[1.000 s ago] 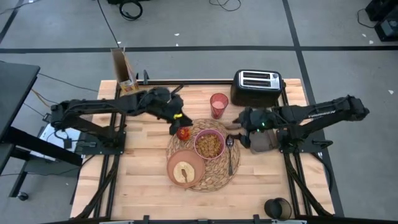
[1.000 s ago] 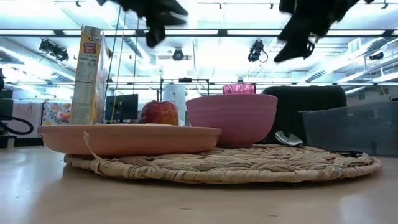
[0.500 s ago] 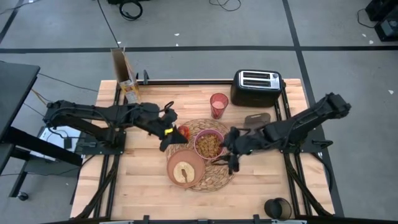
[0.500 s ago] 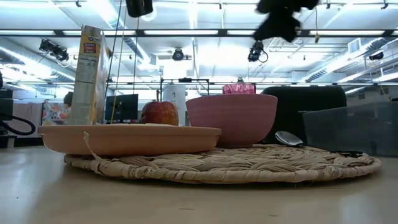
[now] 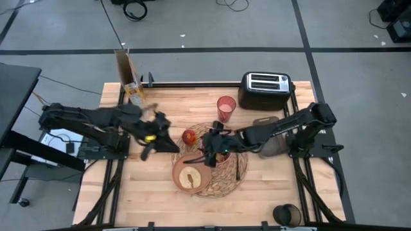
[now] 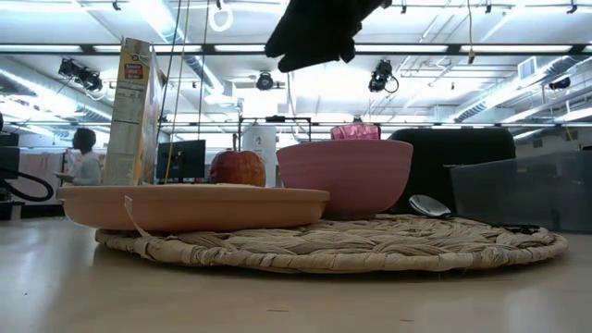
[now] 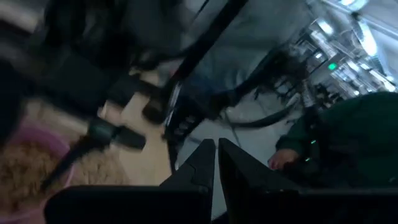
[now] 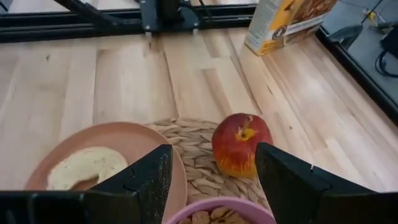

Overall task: Arrange a breakfast setting
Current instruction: Return to Home Position

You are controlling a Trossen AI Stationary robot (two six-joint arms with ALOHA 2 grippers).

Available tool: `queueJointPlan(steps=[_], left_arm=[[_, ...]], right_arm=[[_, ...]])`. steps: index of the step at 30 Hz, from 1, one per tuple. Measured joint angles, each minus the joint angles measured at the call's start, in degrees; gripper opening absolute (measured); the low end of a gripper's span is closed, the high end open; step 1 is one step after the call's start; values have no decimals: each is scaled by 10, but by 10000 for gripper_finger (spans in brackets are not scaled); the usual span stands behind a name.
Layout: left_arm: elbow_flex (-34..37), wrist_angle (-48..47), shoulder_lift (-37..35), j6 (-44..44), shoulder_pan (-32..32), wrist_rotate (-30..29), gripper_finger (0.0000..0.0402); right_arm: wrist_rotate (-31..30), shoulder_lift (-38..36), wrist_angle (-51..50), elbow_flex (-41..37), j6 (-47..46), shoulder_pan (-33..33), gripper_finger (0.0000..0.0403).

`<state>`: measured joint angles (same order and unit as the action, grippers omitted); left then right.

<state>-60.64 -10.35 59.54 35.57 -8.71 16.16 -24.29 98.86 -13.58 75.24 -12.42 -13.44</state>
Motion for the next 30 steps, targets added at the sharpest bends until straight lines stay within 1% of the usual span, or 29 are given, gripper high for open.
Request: queueJointPlan(steps=[4, 7, 9, 12, 17, 21, 23, 25, 30], left_arm=[[-1, -35, -67, -49, -6, -3, 29], [-1, -70, -103, -61, -9, -2, 29], [-1, -86, -123, -60, -9, -3, 29], [-1, -129, -145, -61, -9, -7, 29], [-1, -197, -165, -66, -9, -55, 29], [-1, -212, -164, -94, -7, -98, 29], [-1, -208, -165, -116, -7, -121, 29], [-1, -205, -165, -133, -7, -149, 29], [-1, -184, -166, -185, -7, -202, 29]], right_arm=[[-4, -3, -17, 0, -40, -8, 233], [0, -10, -66, 0, -108, -20, 233], [14, -23, -141, 0, -170, -33, 233], [61, -52, -265, 0, -276, -61, 233], [140, -78, -445, 0, -448, -116, 233], [176, -78, -513, -12, -548, -126, 233], [171, -79, -516, -17, -587, -126, 233], [150, -85, -515, -16, -605, -126, 233], [82, -115, -513, 3, -597, -108, 233]])
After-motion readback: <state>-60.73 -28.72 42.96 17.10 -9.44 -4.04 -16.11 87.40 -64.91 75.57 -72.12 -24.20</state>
